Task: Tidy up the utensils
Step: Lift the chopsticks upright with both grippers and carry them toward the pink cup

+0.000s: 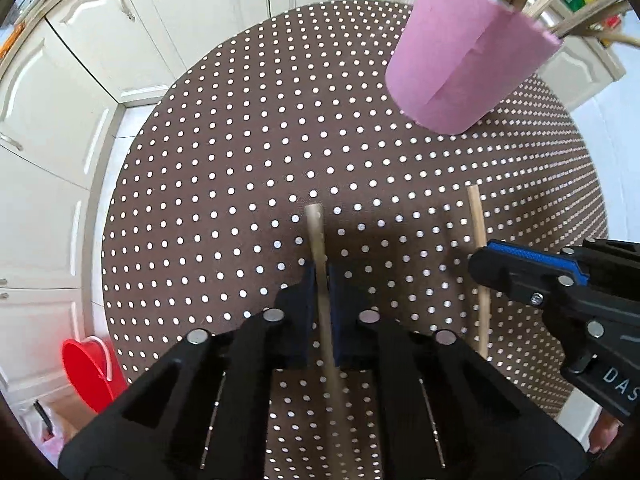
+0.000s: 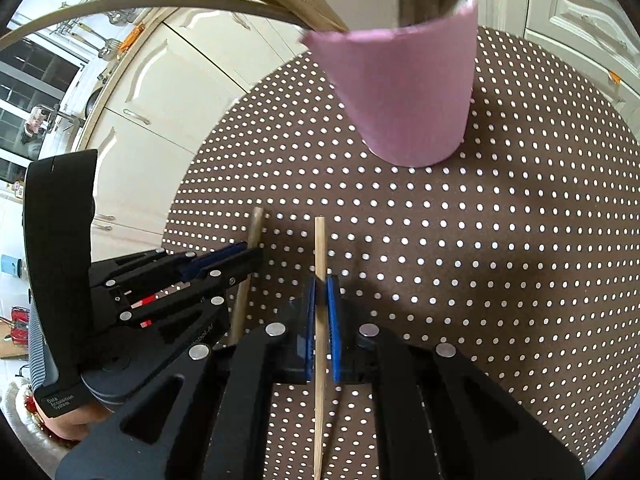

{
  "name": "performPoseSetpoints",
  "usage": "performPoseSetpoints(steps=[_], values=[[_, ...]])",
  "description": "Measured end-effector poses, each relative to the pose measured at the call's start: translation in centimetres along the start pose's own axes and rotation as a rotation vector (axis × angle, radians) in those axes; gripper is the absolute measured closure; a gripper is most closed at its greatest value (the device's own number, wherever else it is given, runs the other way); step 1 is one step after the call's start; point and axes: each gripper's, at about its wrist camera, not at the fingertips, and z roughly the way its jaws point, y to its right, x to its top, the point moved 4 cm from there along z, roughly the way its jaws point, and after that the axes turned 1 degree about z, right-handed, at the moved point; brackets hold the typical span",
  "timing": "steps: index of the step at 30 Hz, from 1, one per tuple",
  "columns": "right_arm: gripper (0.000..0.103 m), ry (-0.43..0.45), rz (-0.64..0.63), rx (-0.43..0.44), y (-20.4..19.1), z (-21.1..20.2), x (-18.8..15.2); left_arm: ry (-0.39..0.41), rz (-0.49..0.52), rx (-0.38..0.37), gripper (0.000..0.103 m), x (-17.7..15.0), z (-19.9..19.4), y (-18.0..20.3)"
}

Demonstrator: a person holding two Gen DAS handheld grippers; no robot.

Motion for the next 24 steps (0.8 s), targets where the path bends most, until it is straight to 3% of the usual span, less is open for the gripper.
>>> performPoseSetpoints(steps=[10,17,24], values=[[0.098,0.114,-0.048,-0.018,-2.9,-3.4,-0.4,0.15,-0.029,-0.108,0.097,-0.1,-7.0,-0.3],[0.098,0.224,-0.084,-0.038,-5.4,-6.5,-1.5,0.251,-0.03,-0.145,0.097,-2.6,-13.8,-0.8],[0.098,0.315,-0.112,-0.062,-7.6,-9.5,-2.5,0.335,0.002,-0.16,0.097,-4.2,-17.7,-1.1]])
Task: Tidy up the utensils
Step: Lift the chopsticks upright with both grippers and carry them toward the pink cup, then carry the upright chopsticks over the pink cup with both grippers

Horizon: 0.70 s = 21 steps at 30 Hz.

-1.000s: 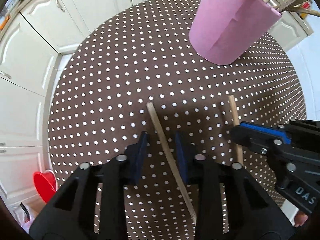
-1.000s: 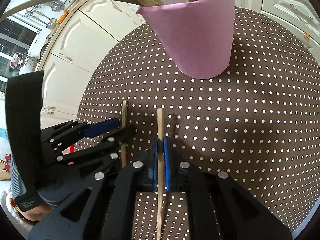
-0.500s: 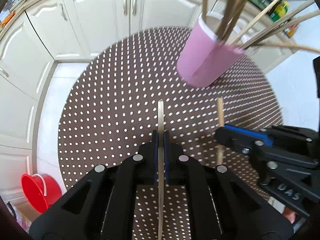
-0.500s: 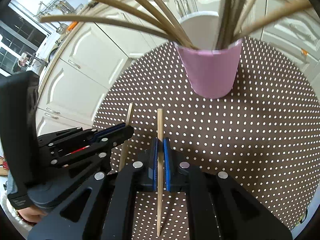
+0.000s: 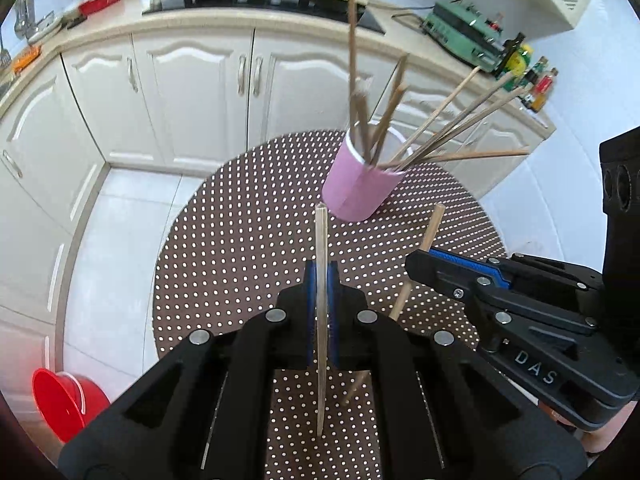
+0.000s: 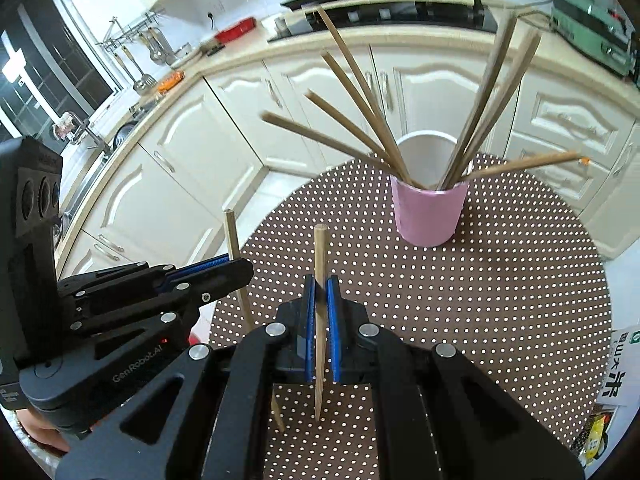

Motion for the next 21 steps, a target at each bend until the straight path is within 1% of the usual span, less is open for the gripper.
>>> performPoseSetpoints(steps=[6,12,21], values=[[0.098,0.054,-0.01,-0.019,-1.0,-1.8,-0.6,0.057,0.054,-0.013,0.097,-0.1,-3.1,1.3],[0.098,0.11,-0.01,-0.042,-1.7,-3.8,-0.9,0.094,0.103,-0.025,0.097,-0.3,-5.5,2.4],[0.098,0.207,-0.002,-0.082,-1.4,-6.8,0.4,0.167,0.145,-0.047,0.097,1.3,-8.4,3.4]])
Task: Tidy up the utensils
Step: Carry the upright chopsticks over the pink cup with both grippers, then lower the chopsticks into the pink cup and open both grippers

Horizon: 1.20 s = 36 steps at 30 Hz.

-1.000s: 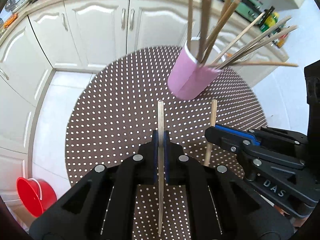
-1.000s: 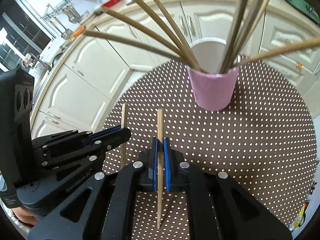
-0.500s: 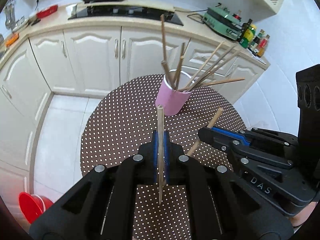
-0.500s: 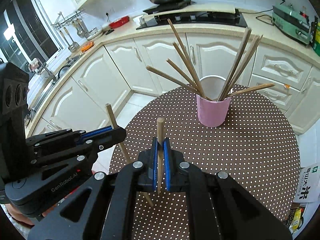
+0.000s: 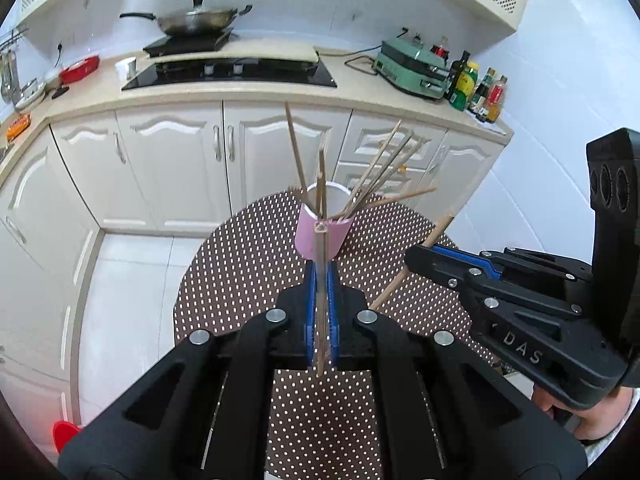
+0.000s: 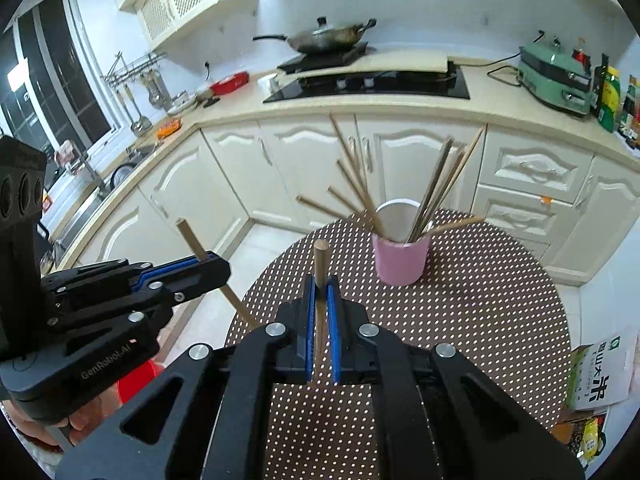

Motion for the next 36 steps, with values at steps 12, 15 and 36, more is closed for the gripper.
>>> performPoseSetpoints(steps=[12,15,36], values=[[0.098,0.175,0.06,-0.08,4.5,-4.6,4.6,0.098,0.014,-0.033,0.097,6.2,-1.1,0.5],[0.098,0.207,0.072,-0.095,5.5,-5.2,5.8,0.123,0.012,-0.051,0.097,8.1,-0.8,0.9],[0.098,0.313,0.08,-0.109,11.2,-2.6,12.8,0.176,-0.036,0.015,0.097,16.7,7.0,1.1]])
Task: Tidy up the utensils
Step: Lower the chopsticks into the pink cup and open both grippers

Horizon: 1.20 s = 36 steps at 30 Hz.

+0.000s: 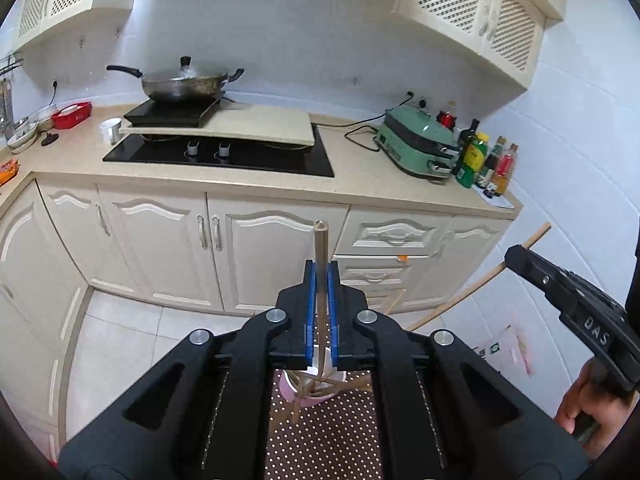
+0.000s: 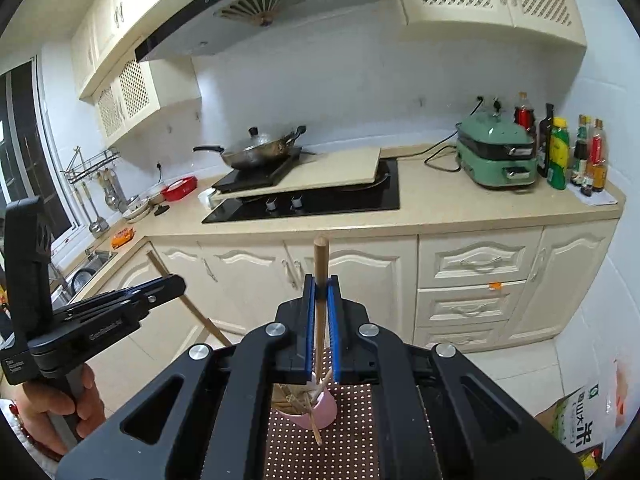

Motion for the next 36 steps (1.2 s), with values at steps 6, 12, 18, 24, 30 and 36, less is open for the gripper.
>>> performPoseSetpoints(steps=[6,12,18,24,30,36], values=[[0.098,-0.061,-0.042,0.024,-0.8,3.3,-1.6,-0.05,0.023,0.033,0.097,-0.9,2.9,0.1],[0.098,-0.112,-0.072,0.035,-1.2,5.4,-3.3,-0.119,0.032,0.051,0.097,-2.2,5.0,-0.4],[0.098,-0.148,-0.108,0.05,-1.6,6.6,-4.5,-0.171,0.027,0.052,0.097,-3.5,6.1,-0.7],[0.098,-0.203,-0.124,0.061,-2.0,7.8,-5.8,-0.221,0.019,0.04,0.097,-4.4,6.8,-0.7],[0.097,-0.252,-0.114,0.07,-2.0,8.7,-6.7,-0.252,0.007,0.022,0.096,-4.7,7.0,-0.8],[0.096,-0.306,-0.1,0.079,-2.0,9.4,-7.3,-0.264,0.001,0.022,0.095,-4.8,6.8,-0.7]])
